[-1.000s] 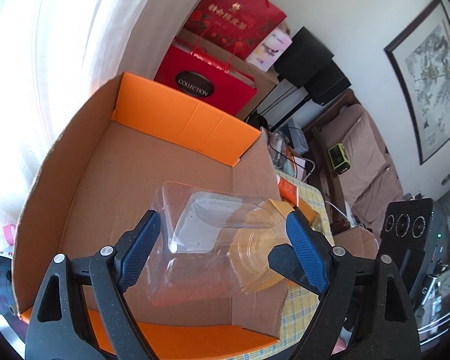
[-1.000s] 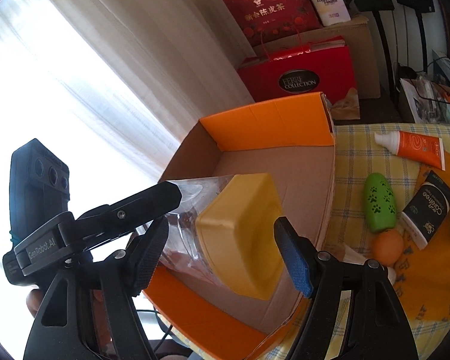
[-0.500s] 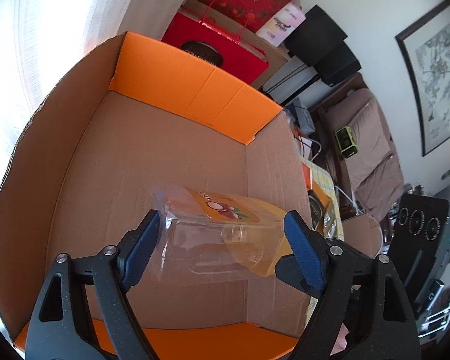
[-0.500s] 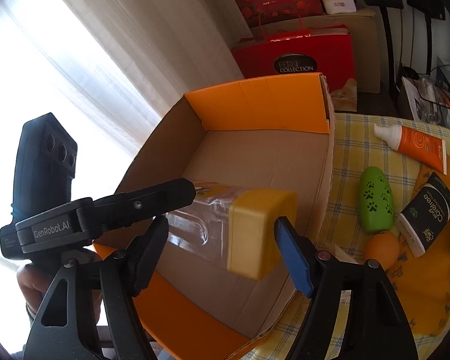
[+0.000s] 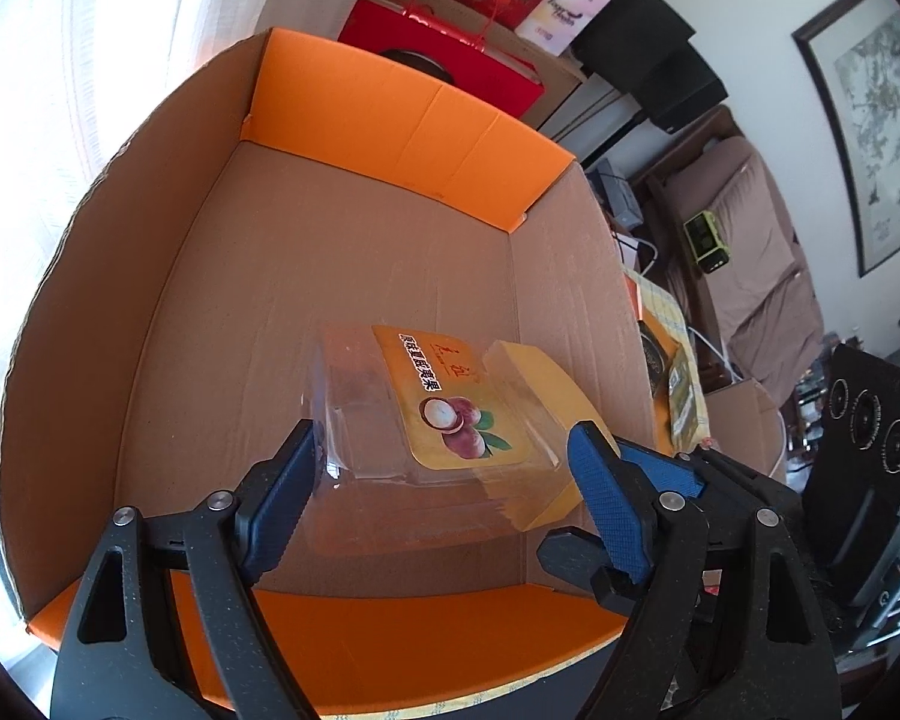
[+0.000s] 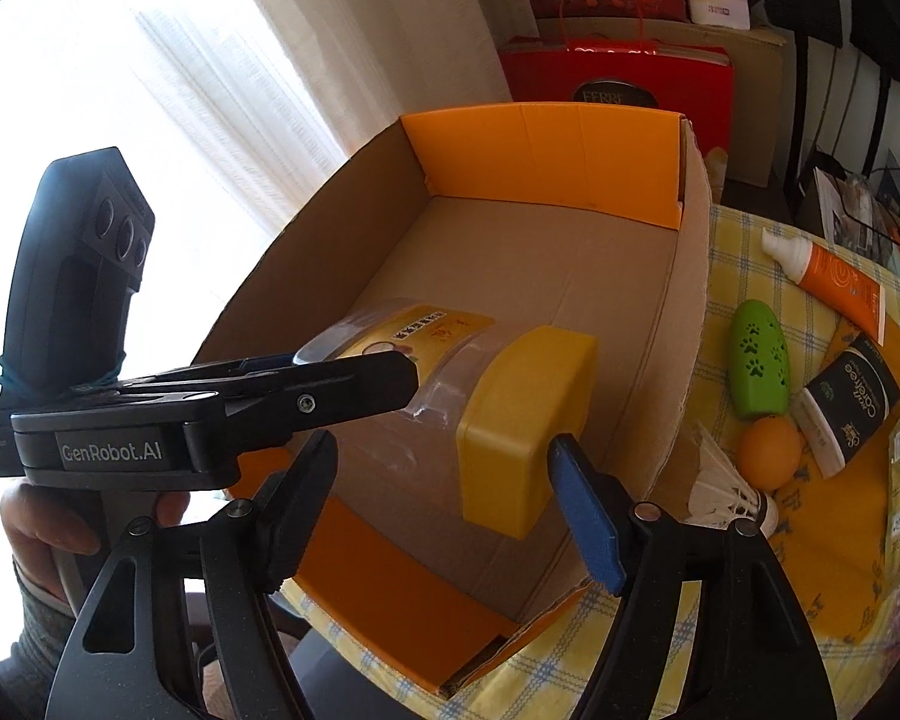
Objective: Organize objects
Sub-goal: 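Lower the held jar into the cardboard box with the left gripper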
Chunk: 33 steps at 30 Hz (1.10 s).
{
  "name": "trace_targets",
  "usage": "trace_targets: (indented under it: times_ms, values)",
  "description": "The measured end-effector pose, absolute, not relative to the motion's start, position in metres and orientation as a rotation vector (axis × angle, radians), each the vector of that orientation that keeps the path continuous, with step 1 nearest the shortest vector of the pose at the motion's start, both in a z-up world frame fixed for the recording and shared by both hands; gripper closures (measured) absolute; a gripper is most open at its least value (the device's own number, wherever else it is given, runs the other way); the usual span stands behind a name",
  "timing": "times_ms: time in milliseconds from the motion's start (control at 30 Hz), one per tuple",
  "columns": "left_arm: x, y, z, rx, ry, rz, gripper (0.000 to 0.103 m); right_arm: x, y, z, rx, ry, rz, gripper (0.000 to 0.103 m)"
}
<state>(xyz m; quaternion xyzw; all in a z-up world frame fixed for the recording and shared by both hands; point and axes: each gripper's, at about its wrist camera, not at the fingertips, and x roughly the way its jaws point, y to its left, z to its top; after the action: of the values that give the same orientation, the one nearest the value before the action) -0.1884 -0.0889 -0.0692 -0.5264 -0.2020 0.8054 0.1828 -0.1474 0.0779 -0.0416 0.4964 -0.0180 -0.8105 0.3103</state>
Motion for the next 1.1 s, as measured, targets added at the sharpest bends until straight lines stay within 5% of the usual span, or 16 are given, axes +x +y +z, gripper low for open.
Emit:
trace_targets:
  times_ms: [500, 933, 1100]
  values:
    - [-0.175, -0.116, -0.069, -1.475, -0.689, 2.221, 0.023, -0.162, 0.044, -0.052, 1.321, 0.132, -2.181, 0.025]
    - [-0.195, -0.114, -0.035, -1.405, -0.480, 2.372, 0.022, -0.157, 0.059, -0.040, 1.321, 0.092, -2.186, 0.027]
    - [-0.230, -0.097, -0.031, -1.431, -0.376, 2.342, 0.022, -0.148, 0.047, -0.044, 1.365, 0.007, -2.008, 0.047]
